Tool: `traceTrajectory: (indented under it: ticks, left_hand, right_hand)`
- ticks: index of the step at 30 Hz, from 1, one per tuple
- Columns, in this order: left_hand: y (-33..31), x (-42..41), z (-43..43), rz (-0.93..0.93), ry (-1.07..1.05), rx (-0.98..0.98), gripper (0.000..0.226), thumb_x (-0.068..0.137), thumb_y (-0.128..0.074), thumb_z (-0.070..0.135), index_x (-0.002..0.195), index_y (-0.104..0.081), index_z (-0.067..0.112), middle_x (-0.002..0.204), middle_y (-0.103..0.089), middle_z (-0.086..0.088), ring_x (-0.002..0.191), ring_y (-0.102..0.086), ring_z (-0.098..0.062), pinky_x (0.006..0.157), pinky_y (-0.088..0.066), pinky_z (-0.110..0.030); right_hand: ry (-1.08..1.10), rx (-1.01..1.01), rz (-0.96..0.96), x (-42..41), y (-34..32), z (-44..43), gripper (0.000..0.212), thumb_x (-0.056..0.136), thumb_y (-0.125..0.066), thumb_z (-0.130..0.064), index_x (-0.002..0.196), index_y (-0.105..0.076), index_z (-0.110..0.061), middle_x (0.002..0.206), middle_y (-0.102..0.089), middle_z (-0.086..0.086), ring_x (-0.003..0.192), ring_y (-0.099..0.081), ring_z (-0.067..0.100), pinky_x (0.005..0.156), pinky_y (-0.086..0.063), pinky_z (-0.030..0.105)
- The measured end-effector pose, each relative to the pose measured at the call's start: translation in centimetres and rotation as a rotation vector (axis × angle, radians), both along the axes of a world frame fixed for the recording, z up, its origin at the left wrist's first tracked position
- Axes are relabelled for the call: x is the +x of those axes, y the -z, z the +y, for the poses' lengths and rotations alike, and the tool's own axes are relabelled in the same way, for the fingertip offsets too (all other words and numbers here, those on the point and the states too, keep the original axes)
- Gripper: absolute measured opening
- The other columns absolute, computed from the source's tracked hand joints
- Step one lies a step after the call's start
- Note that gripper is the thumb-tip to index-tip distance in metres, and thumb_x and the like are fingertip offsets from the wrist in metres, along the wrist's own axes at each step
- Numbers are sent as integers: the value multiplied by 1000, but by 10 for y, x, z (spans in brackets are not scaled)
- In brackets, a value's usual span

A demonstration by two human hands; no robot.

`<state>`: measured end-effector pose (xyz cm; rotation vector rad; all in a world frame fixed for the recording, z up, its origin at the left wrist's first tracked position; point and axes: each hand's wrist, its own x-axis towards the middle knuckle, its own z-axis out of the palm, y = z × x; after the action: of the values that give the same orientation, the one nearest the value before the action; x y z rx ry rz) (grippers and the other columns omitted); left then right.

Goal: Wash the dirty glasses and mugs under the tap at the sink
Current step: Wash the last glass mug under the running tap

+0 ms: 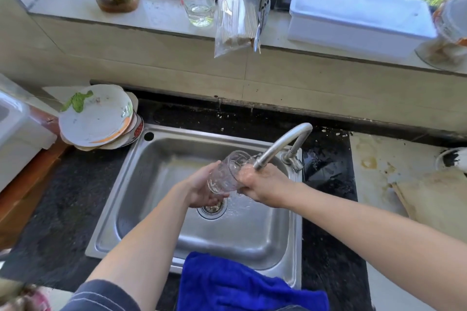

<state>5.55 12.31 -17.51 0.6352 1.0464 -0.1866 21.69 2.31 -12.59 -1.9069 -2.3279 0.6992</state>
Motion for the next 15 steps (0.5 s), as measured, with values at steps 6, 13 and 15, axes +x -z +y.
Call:
traceTrajectory:
  ticks: [6, 13, 15]
  left_hand:
    - [9, 14, -10, -164, -447, 45, 42, 96, -35, 40, 95, -66, 13, 78, -70, -5, 70, -59, -21, 62, -40, -28]
    - [-1, 14, -5, 42, -244, 107, 25, 87, -47, 30, 66, -53, 19, 57, -46, 3, 46, -44, -15, 44, -30, -17]
    - [-2, 9, -2, 44, -227, 92, 29, 90, -45, 29, 65, -54, 17, 52, -48, 4, 37, -46, -14, 37, -33, -13]
  right_hand:
    - [185, 18, 198, -28, -4, -3, 19, 92, -59, -28, 95, -67, -11, 95, -70, 7, 91, -63, 27, 79, -50, 38]
    - [-43, 55, -84, -13, -3, -2, 24, 91, -53, -23, 111, -62, -13, 118, -60, 3, 111, -56, 25, 83, -48, 36]
    - [-93, 60, -51, -8, -5, -4, 23, 92, -53, -25, 110, -65, -15, 121, -60, 0, 116, -54, 22, 83, -44, 31]
